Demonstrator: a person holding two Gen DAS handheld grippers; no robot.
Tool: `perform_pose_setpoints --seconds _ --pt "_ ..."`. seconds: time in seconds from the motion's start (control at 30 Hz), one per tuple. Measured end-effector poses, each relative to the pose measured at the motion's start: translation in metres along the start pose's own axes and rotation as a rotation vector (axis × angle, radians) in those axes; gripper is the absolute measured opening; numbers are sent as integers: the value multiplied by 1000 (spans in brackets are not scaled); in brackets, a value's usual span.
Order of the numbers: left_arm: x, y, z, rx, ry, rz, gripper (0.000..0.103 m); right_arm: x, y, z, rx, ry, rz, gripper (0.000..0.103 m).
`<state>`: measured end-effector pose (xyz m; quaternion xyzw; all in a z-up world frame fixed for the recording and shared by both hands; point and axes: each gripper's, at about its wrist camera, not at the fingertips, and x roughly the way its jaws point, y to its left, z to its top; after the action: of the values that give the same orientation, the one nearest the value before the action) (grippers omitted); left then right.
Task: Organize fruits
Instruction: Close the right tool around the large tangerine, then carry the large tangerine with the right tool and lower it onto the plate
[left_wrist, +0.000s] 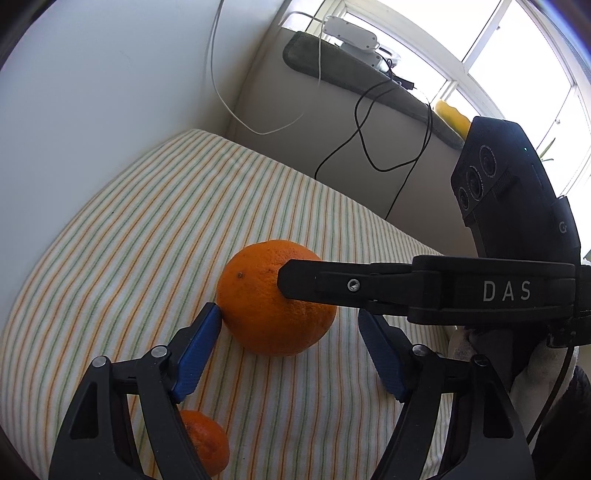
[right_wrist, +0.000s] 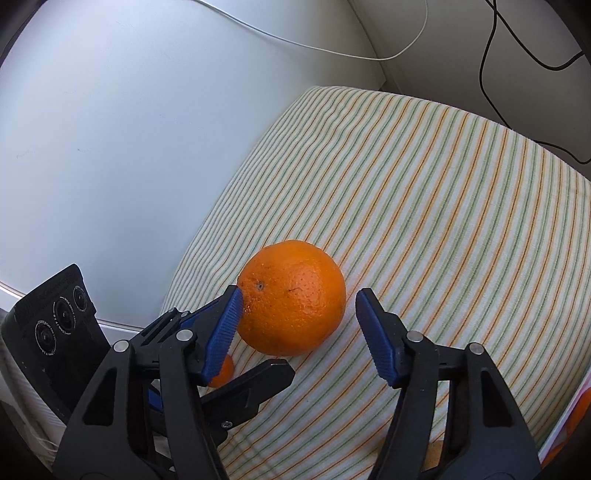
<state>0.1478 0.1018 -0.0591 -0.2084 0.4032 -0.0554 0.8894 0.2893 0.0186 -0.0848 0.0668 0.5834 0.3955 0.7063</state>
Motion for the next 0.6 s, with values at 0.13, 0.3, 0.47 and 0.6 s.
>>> perform_pose_setpoints --seconds 0.13,0.3,0.47,0.6 --pt "-1 -1 -1 11 -8 11 73 2 -1 1 10 -5 25 61" --pt "-3 -3 -3 8 -20 25 71 -1 2 -2 7 -10 20 61" --pt "-5 -9 -3 28 -29 42 70 -7 3 -7 8 -15 18 60" --pt "-8 -18 -2 46 -41 49 70 -14 2 -10 21 -31 25 60"
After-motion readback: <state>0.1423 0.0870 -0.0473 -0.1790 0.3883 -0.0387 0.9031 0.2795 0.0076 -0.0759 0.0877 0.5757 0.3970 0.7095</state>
